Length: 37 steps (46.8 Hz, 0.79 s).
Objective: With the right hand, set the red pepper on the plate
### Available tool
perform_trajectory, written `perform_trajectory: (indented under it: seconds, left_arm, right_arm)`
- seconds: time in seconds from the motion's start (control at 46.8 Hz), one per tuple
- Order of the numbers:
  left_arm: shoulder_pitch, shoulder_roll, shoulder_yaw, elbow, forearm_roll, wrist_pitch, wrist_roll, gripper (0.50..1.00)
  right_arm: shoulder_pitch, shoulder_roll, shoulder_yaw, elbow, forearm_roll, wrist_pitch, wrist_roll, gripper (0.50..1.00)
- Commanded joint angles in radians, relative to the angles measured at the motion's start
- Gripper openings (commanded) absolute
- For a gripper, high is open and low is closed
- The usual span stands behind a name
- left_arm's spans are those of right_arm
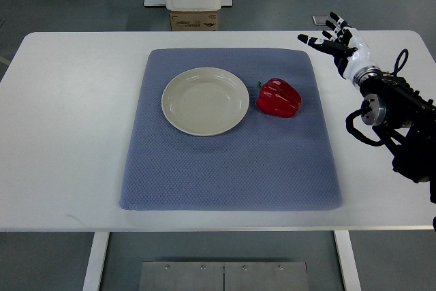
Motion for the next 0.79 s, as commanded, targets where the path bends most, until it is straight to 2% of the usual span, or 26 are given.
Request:
perform_trajectory:
  seconds: [0.0,0.769]
  left_arm:
    - [0.0,0.0,0.0,0.0,0.0,0.0,0.0,1.0]
    - [0.0,0.0,0.0,0.0,0.0,0.0,0.0,1.0]
  right_arm:
    - [0.0,0.0,0.0,0.0,0.0,0.0,0.0,1.0]
    - [-0.002,-0.005,0.003,-0.003,0.0,0.005,0.0,1.0]
